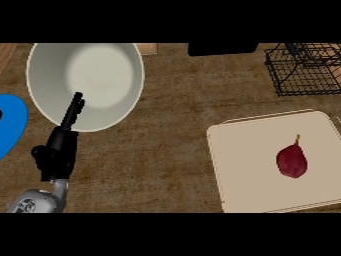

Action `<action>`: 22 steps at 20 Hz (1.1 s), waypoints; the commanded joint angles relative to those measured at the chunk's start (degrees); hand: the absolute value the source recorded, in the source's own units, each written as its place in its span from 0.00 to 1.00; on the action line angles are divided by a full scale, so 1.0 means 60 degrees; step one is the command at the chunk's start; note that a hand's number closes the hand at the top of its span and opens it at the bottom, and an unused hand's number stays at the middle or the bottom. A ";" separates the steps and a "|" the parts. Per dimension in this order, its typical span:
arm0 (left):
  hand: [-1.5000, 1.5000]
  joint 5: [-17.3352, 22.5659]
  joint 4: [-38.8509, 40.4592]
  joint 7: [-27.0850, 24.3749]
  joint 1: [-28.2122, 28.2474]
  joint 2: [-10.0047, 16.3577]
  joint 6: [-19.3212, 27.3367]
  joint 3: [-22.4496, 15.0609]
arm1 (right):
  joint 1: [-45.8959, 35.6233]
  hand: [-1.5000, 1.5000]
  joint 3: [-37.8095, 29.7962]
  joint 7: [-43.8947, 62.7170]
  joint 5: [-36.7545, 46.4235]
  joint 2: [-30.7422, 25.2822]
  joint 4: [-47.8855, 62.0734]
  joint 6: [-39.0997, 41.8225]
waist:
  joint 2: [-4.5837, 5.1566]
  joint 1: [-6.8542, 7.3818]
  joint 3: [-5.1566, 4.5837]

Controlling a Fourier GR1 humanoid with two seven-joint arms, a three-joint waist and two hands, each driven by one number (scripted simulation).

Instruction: Pick the pear from the tray and place it in the tiered basket

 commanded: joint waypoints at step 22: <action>0.50 -0.0475 0.0076 0.0009 -0.0461 -0.0272 -0.0277 -0.0090 | 0.4324 0.00 -0.2900 -0.0608 0.8738 -0.3819 -0.3500 -0.0112 | 0.0101 0.0522 -0.0158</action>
